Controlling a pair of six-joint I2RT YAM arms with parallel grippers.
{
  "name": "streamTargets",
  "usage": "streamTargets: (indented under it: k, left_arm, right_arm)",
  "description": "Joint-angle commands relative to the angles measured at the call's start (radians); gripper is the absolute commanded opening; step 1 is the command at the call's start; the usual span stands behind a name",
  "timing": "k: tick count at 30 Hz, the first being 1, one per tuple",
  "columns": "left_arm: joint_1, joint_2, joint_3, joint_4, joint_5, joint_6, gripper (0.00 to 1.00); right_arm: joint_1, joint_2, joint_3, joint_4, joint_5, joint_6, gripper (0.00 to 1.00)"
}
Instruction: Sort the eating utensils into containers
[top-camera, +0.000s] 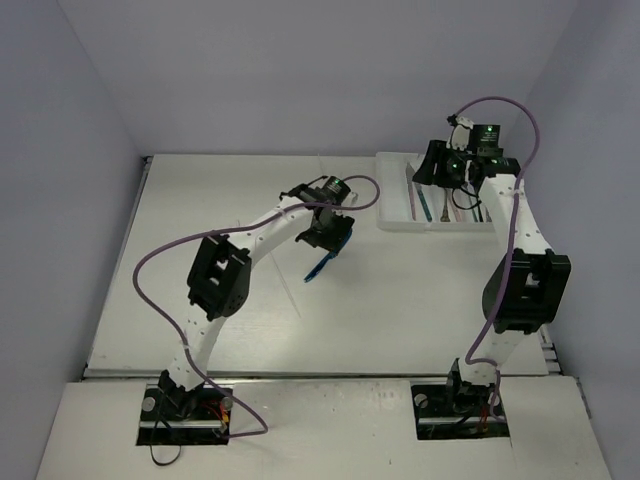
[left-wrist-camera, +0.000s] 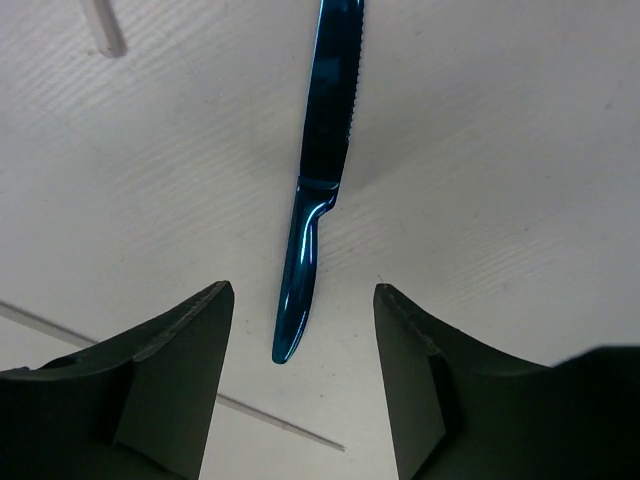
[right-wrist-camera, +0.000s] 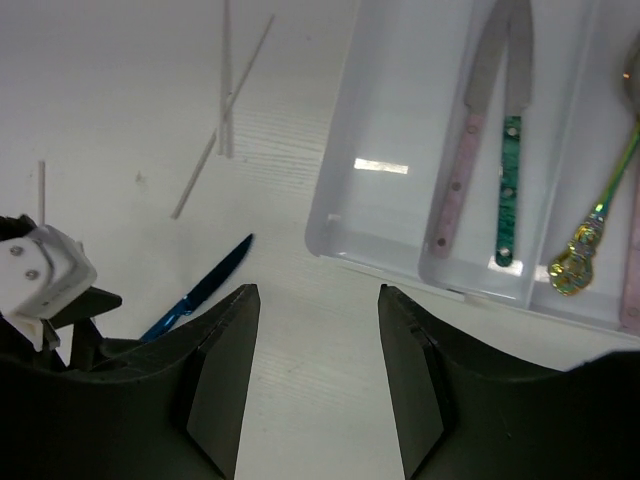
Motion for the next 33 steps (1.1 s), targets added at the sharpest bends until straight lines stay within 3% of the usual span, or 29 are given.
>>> streamTargets:
  k: [1, 16, 22, 26, 28, 29, 33]
  left_arm:
    - [-0.032, 0.058, 0.103, -0.095, -0.051, 0.099, 0.54]
    - [-0.016, 0.263, 0.259, -0.238, -0.024, 0.173, 0.29]
    - [-0.013, 0.372, 0.331, -0.306, 0.02, 0.205, 0.25]
    - [-0.011, 0.397, 0.33, -0.326, 0.042, 0.211, 0.17]
    - [-0.011, 0.399, 0.318, -0.325, 0.047, 0.208, 0.1]
    - [-0.01, 0.399, 0.304, -0.325, 0.048, 0.203, 0.0]
    - [-0.001, 0.369, 0.304, -0.32, 0.02, 0.187, 0.0]
  right_arm:
    - [-0.043, -0.08, -0.027, 0.027, 0.024, -0.035, 0.48]
    - [-0.066, -0.097, -0.06, 0.027, 0.019, -0.054, 0.48]
    - [-0.073, -0.106, -0.071, 0.025, 0.013, -0.056, 0.48]
    - [-0.081, -0.112, -0.078, 0.026, 0.011, -0.06, 0.48]
    - [-0.083, -0.113, -0.08, 0.026, 0.01, -0.06, 0.48]
    - [-0.084, -0.115, -0.078, 0.026, 0.008, -0.06, 0.48]
    - [-0.084, -0.117, -0.078, 0.026, -0.001, -0.054, 0.47]
